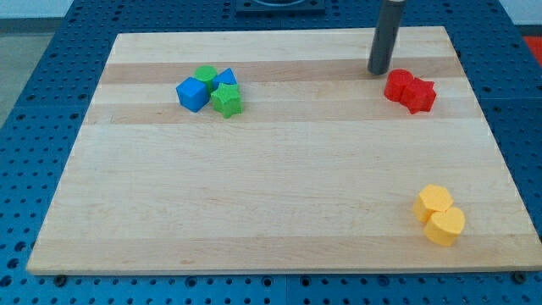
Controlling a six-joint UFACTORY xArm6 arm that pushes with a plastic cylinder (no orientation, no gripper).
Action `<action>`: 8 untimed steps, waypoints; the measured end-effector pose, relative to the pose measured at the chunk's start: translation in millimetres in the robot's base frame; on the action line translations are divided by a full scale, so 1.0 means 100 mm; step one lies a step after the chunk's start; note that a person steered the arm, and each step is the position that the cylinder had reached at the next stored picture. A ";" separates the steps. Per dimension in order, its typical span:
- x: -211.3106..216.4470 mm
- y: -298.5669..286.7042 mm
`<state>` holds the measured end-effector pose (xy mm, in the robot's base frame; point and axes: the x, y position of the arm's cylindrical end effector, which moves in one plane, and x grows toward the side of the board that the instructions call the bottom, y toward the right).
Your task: Move your arm towards the center of the board
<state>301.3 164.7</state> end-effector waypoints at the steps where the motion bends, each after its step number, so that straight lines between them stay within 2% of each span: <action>1: 0.17 0.05; 3: 0.43 0.05; 4: 0.43 0.05; 5: 0.26 -0.29; 6: 0.14 -0.39; 8: 0.39 -0.45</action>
